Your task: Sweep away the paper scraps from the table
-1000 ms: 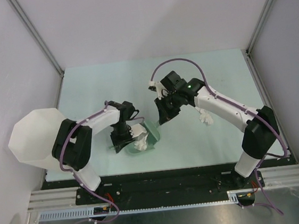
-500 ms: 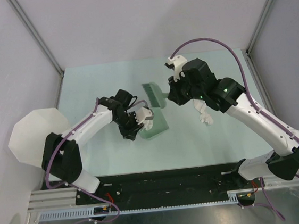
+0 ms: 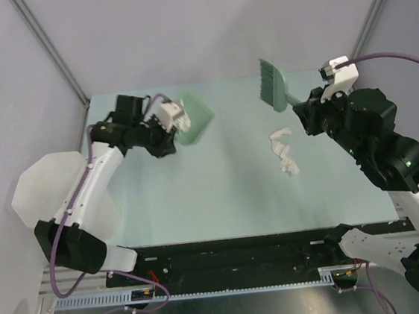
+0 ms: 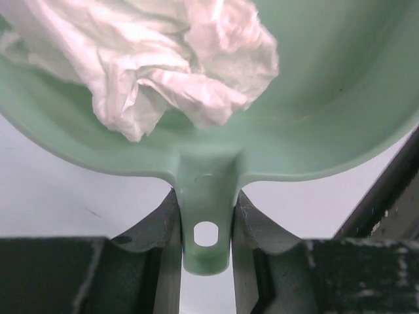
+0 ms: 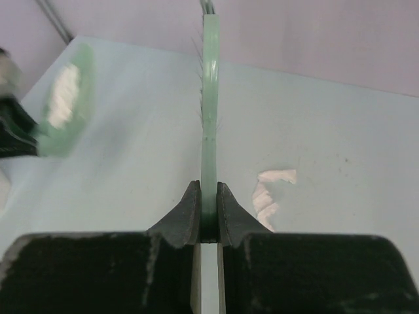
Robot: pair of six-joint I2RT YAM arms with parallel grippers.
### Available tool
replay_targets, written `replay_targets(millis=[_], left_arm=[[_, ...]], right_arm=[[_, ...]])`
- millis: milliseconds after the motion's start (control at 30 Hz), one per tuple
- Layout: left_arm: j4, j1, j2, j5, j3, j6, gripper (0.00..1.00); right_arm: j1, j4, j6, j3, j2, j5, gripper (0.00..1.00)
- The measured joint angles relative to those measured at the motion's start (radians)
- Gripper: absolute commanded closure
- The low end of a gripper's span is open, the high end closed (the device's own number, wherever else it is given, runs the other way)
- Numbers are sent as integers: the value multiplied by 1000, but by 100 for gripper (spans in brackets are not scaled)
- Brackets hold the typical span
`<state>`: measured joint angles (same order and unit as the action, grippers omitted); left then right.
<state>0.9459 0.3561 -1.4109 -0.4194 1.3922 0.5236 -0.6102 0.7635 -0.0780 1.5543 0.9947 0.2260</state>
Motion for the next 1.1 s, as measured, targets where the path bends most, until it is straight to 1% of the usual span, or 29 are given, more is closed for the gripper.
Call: replay_targets(millis=[100,267,367,500,667,767,933,1100], left_arm=[[-8,-97,17,-43,84,-69,100],[-17,-249,78,-63,203,-185,100],[-20,-340,140,-59,238,-237,100],[-16,-454,218,-21,254,-272,100],[19,-533,303,88,254,-268,100],[65,-598,345,142,254,-247,100],[138,-661,404,283,249,-151,100],[207,-723,451,451,243,-23,100]], right_arm=[[31,0,0,-27,-5,3,100],[50,17,0,-98,68,-34,100],[55,33,0,-129,116,-64,100],[56,39,0,-134,135,-100,100],[58,38,0,-134,138,-134,100],[58,34,0,-134,148,-151,100],[60,31,3,-134,167,-181,100],[61,28,5,-142,174,-199,100]])
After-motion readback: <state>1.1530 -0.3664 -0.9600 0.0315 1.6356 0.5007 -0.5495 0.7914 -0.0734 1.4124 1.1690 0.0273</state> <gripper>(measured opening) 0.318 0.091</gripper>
